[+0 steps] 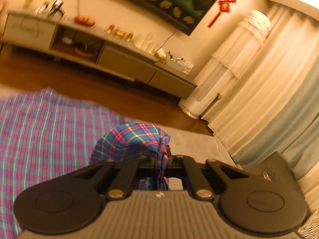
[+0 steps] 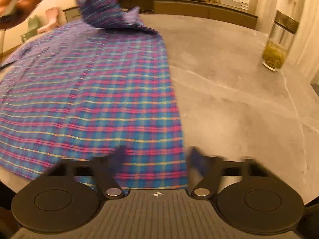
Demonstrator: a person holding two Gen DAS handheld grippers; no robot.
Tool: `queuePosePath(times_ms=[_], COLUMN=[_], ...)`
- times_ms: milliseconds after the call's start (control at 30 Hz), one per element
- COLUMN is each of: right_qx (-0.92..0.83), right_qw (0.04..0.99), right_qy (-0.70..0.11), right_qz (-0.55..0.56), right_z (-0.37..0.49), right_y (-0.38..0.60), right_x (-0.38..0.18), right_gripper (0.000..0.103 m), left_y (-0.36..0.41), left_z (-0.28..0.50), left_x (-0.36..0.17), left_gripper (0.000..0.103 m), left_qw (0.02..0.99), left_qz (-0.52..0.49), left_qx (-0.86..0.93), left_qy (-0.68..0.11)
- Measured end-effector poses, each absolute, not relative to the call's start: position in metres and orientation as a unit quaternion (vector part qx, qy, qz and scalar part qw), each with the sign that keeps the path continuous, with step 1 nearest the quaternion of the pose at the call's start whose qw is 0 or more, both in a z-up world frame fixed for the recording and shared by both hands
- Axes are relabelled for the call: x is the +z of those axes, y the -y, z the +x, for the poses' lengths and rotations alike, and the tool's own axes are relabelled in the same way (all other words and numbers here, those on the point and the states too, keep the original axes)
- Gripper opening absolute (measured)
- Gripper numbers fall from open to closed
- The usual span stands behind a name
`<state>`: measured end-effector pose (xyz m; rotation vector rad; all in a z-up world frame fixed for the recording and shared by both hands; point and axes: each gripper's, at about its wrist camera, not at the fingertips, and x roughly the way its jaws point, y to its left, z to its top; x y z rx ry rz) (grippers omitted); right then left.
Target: Fold clothes
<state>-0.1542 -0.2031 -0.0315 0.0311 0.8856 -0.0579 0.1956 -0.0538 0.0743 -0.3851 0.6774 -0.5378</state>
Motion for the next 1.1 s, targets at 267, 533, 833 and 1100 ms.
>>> queuePosePath(times_ms=[267,533,833,1100], right_qx=[0.073,0.164,0.195,0.199], right_qw=[0.933,0.904,0.885,0.892], right_qy=[-0.333,-0.366,-0.413,-0.405], right_qz=[-0.116,-0.148,-0.093,0.036], right_z=[-0.166,-0.152,-0.151,-0.142], right_y=[0.117,0.066,0.096,0.128], right_x=[0.009,-0.025,-0.026,-0.019], right_gripper=[0.005,0.005,0.012,0.049], left_y=[0.047,0.005,0.042,0.16], left_z=[0.223,0.229,0.161,0.055], left_x=[0.123,0.075,0.051,0.024], left_gripper=[0.004,0.004,0.004,0.009], left_qw=[0.924,0.925,0.935,0.849], left_qz=[-0.149,-0.128,0.074,0.325], left_qx=[-0.203,-0.124,-0.146,-0.348], left_qy=[-0.289,-0.337,-0.315,-0.229])
